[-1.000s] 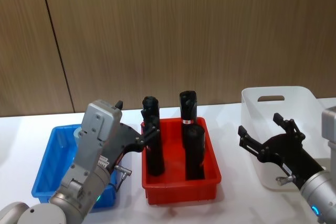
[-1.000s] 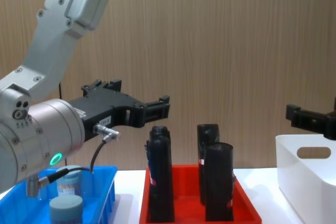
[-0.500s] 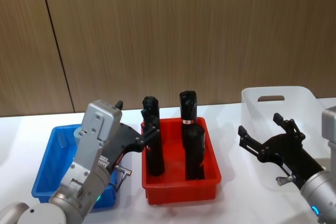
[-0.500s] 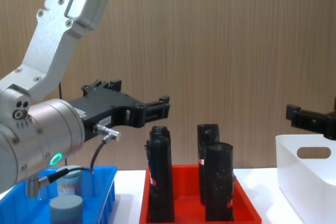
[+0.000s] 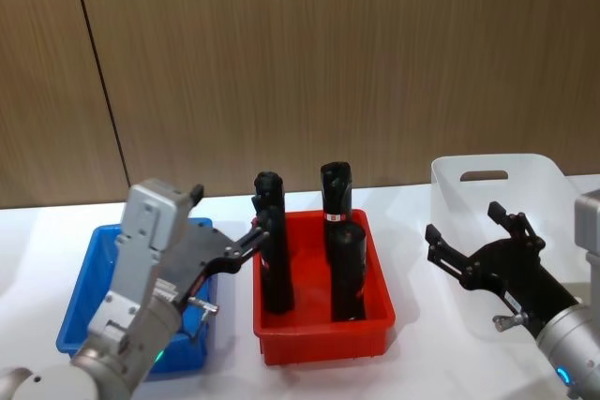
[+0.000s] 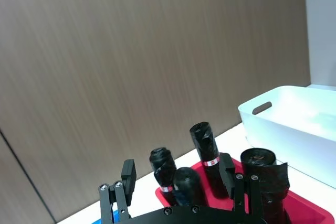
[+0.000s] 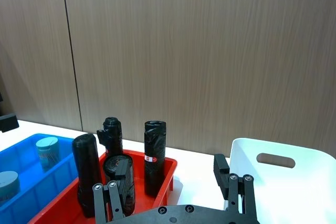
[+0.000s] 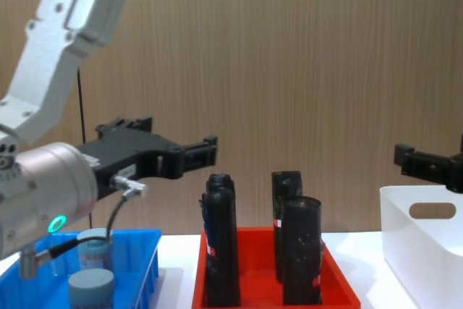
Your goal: Pick the cotton swabs from the blue box and place them into the white box.
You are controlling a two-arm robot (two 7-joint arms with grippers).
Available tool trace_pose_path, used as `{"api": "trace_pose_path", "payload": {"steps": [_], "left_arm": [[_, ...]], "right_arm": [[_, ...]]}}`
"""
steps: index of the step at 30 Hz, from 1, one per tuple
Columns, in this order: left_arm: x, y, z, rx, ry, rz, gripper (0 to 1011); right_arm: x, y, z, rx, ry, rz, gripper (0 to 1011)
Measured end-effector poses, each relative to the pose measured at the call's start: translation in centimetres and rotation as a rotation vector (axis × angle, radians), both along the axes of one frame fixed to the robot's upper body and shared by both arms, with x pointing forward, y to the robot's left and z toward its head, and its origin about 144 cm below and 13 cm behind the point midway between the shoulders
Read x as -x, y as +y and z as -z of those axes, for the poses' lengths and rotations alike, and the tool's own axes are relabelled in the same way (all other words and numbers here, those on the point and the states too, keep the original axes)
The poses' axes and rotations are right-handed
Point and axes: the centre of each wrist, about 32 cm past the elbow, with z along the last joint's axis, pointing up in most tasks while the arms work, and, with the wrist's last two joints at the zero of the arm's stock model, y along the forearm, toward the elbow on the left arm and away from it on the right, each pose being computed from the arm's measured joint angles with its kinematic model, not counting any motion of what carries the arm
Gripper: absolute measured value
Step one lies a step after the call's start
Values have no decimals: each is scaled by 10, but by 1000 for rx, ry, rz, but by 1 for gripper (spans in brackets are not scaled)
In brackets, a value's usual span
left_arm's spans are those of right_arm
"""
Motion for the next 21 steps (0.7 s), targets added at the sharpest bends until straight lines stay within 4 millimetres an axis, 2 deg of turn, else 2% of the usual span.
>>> {"api": "trace_pose_path", "payload": {"steps": [21], "left_arm": [[12,41,-6,43,154,-160,1004]], "right_arm": [[0,0,0,0,0,0,1002]]}}
